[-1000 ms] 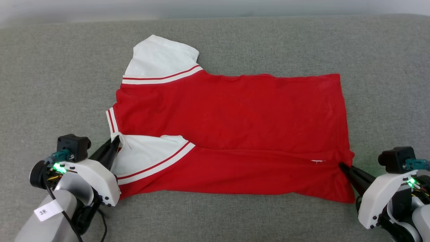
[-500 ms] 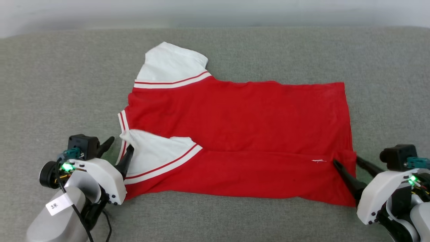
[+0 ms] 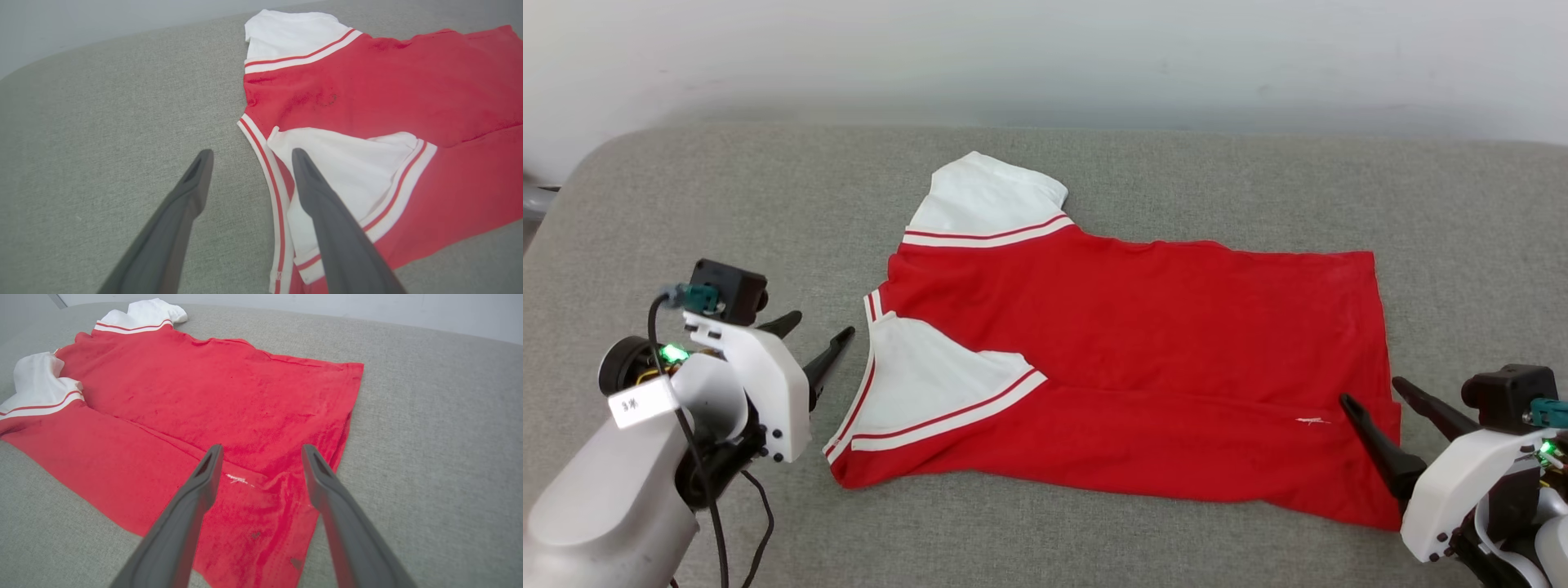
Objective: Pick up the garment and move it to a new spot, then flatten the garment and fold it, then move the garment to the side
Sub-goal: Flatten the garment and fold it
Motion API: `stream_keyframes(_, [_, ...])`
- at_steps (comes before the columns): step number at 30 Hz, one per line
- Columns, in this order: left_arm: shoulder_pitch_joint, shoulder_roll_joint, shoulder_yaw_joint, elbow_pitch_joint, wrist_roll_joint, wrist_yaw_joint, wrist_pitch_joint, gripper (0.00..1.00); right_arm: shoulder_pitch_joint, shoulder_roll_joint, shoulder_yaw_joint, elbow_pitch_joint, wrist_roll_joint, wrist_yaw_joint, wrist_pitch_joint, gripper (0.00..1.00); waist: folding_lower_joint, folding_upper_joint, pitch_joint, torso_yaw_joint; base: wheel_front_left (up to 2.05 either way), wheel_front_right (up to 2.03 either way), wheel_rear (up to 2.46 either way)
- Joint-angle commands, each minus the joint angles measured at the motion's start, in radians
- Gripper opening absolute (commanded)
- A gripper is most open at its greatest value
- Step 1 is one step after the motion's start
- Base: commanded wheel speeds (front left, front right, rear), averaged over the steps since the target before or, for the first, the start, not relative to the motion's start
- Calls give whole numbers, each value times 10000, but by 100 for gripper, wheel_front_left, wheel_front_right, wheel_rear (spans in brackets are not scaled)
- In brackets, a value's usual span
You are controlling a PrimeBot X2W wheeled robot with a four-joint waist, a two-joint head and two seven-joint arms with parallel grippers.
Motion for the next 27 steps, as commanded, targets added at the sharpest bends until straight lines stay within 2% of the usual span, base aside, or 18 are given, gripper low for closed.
stream_keyframes(1, [-161,124,-63,-120,-180,-16,396,100,134,77,-43,-68,-17,-9,61,100,1,0,-62,35,0,0,0])
stream_keyframes(6, [-348,666,-869,-829,-830,-17,2462,100,240,168,-74,-215,-125,-9,194,100,1,0,-194,16,0,0,0])
stream_keyframes(13, [-349,1189,-1841,-1419,-1389,-13,4121,100,288,247,-107,-314,-193,-9,257,100,1,0,-224,-98,0,0,0])
stream_keyframes(19, [-290,1388,-2429,-1343,-1643,-14,4627,100,195,280,-110,-337,-205,-9,236,100,1,0,-77,-243,0,0,0])
stream_keyframes(27, [-163,1275,-2808,-394,-1889,-14,4480,100,-35,350,9,-293,-185,-9,168,100,1,0,264,-474,0,0,0])
